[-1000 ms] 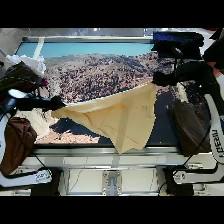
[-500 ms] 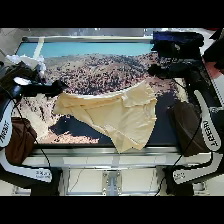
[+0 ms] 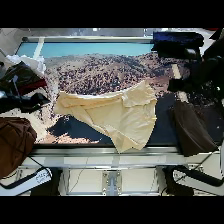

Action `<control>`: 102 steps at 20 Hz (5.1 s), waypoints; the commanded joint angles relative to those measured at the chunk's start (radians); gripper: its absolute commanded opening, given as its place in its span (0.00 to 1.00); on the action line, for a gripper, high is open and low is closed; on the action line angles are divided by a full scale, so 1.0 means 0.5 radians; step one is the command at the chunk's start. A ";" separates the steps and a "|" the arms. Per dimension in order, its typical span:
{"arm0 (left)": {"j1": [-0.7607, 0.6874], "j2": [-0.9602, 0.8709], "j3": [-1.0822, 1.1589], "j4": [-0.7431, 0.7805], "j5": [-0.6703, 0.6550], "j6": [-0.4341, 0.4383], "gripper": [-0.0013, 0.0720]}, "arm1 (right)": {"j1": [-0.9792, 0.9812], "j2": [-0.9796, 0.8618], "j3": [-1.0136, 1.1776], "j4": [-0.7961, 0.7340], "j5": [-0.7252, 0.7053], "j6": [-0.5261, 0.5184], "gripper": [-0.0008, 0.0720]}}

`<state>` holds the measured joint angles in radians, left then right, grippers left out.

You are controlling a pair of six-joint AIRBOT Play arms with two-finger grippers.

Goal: Fold the shirts.

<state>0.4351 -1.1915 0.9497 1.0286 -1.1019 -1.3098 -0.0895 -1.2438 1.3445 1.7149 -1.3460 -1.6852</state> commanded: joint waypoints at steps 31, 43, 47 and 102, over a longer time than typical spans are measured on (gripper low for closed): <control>-0.584 0.084 -0.542 -0.369 0.809 -0.014 0.85 | 0.320 0.356 -1.659 1.287 0.951 0.243 0.03; -0.781 -0.494 -0.274 -0.504 1.030 -0.020 0.62 | 0.320 0.356 -1.630 1.270 0.944 0.243 0.03; -0.865 -0.519 -0.247 -0.505 1.029 -0.012 0.12 | 0.320 0.356 -1.630 1.270 0.967 0.243 0.03; 0.294 0.212 0.491 0.519 0.063 -0.153 0.67 | -0.243 0.036 0.288 0.127 0.033 -0.114 0.64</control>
<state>0.4255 -1.2541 1.3533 1.2907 -0.9722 -1.3800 -0.1280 -1.3495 1.5539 1.8030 -1.1332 -1.6722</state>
